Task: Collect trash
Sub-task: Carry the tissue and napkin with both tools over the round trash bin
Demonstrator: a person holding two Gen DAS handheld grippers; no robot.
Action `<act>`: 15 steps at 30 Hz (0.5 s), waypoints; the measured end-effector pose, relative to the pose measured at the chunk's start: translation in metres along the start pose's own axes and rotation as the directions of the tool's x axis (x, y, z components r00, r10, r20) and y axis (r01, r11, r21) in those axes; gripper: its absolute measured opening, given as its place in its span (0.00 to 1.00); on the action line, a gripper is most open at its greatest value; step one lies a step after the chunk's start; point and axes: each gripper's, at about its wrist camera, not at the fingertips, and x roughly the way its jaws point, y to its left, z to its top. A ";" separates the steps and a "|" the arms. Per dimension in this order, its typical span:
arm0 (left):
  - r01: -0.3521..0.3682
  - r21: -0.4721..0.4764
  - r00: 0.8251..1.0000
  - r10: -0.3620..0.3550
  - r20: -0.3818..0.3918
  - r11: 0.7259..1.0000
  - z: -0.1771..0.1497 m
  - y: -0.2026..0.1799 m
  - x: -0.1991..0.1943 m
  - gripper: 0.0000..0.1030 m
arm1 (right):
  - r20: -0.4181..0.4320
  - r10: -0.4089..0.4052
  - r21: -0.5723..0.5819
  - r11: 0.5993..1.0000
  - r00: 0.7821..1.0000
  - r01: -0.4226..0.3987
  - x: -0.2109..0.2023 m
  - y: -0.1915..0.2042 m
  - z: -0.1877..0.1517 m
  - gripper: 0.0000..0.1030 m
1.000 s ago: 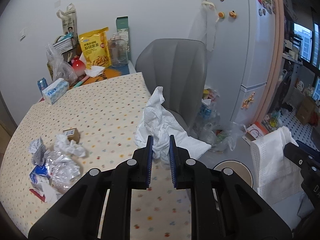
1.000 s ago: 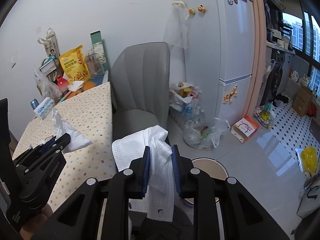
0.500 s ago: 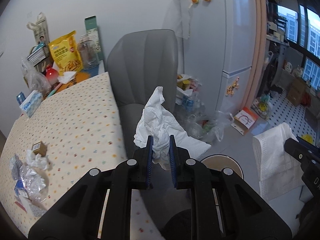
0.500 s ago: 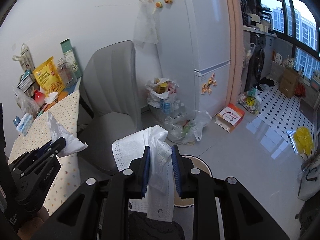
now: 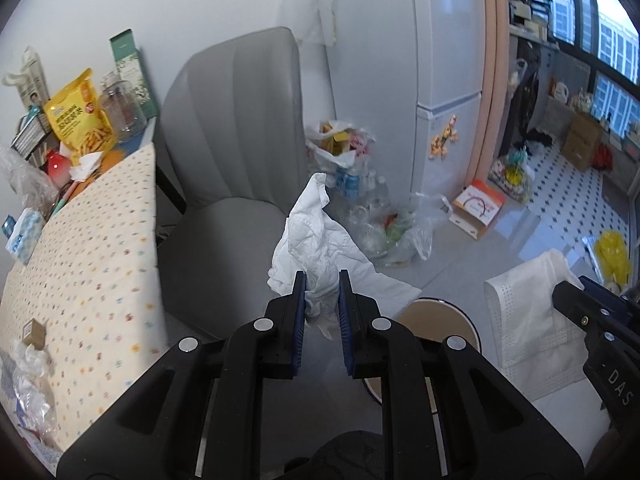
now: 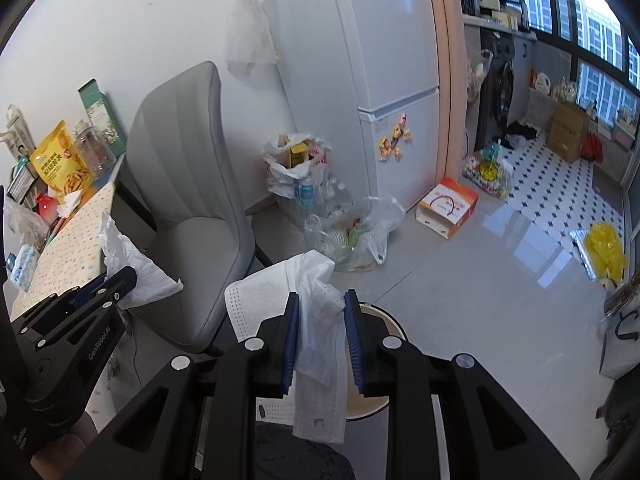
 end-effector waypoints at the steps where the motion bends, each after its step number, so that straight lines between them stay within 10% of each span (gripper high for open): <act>1: 0.001 0.007 1.000 -0.001 -0.011 1.000 0.001 -0.004 0.007 0.15 | -0.008 -0.002 0.005 1.000 1.000 0.002 0.008 -0.004 0.000 0.22; 15: -0.005 0.056 0.994 0.011 -0.112 0.998 0.000 -0.026 0.068 0.16 | -0.099 0.012 0.056 0.998 0.995 -0.007 0.079 -0.021 -0.001 0.24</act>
